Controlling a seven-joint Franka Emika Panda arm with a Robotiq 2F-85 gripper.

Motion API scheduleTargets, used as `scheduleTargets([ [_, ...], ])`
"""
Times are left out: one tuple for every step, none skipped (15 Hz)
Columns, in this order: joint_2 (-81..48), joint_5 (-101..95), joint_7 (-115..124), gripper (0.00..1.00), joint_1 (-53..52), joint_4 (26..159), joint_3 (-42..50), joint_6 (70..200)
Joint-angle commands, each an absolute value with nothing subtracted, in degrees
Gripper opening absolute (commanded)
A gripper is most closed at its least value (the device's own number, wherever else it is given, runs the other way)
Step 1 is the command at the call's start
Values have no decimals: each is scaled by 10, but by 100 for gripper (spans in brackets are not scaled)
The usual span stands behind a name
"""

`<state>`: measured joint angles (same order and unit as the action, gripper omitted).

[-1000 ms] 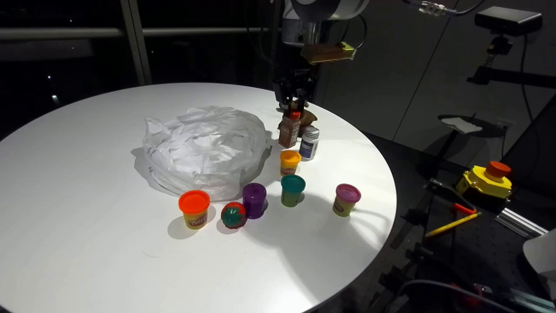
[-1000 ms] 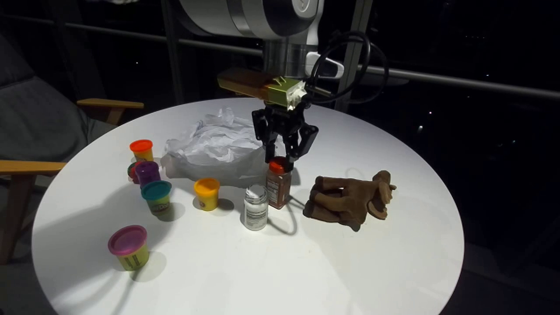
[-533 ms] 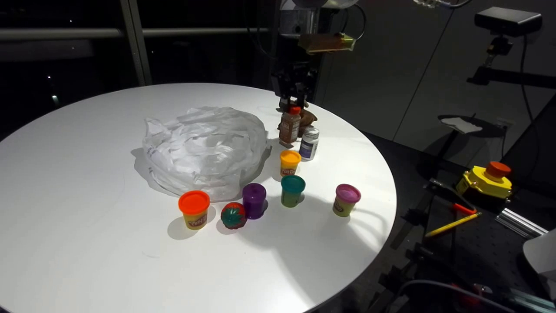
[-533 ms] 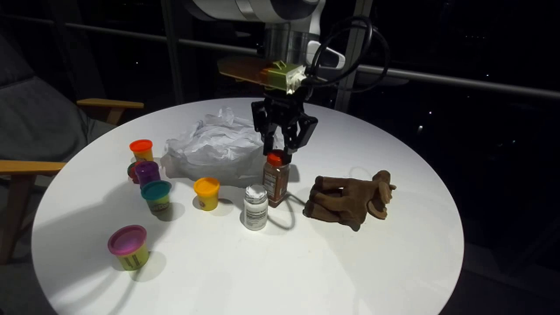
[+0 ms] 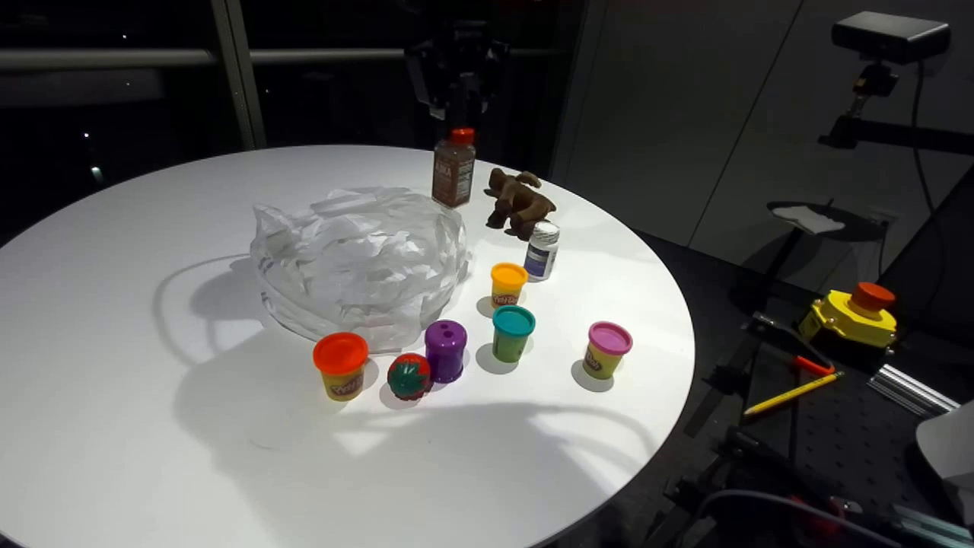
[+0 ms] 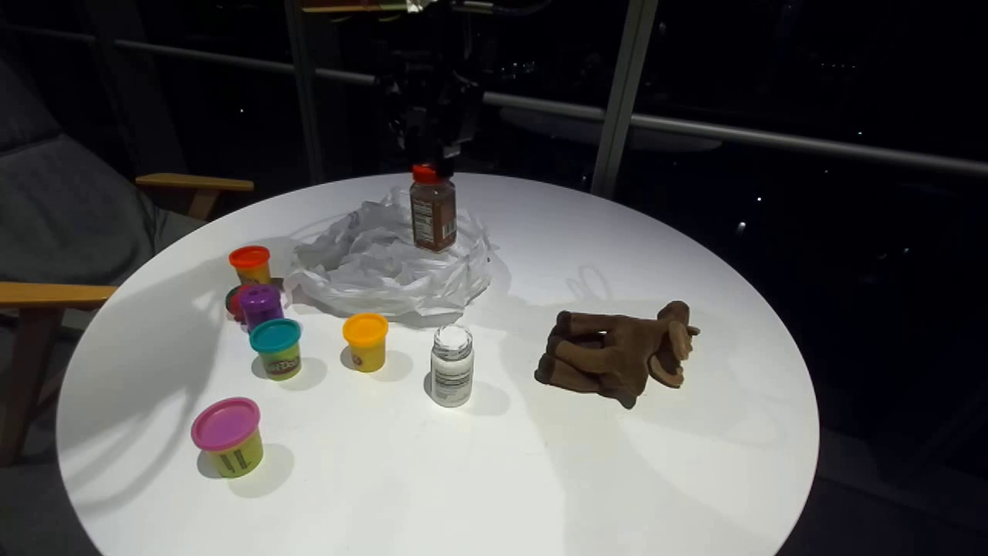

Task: Place the containers and strawberry toy in the white plastic

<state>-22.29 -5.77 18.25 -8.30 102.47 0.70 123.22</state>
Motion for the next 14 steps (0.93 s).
scheduleTargets([
  [-275, -67, 191, 23, -106, 967, -10, 1204],
  [-297, -68, 188, 23, -112, 956, -13, 1211],
  [-315, -70, 189, 23, -119, 946, -15, 1219],
  [-333, -73, 190, 23, -125, 935, -16, 1226],
  [-353, -78, 195, 23, -134, 924, -14, 1243],
  [-367, -78, 194, 23, -140, 913, -15, 1255],
  [-380, -74, 192, 23, -145, 903, -17, 1268],
  [-394, -72, 191, 23, -150, 892, -17, 1276],
  [-409, -69, 189, 23, -155, 877, -18, 1279],
  [-418, -68, 189, 23, -162, 865, -20, 1279],
  [-426, -69, 188, 23, -167, 857, -19, 1280],
  [-432, -70, 189, 23, -174, 842, -19, 1276],
  [-433, -72, 190, 23, -180, 837, -19, 1274],
  [-436, -76, 193, 23, -187, 831, -16, 1272],
])
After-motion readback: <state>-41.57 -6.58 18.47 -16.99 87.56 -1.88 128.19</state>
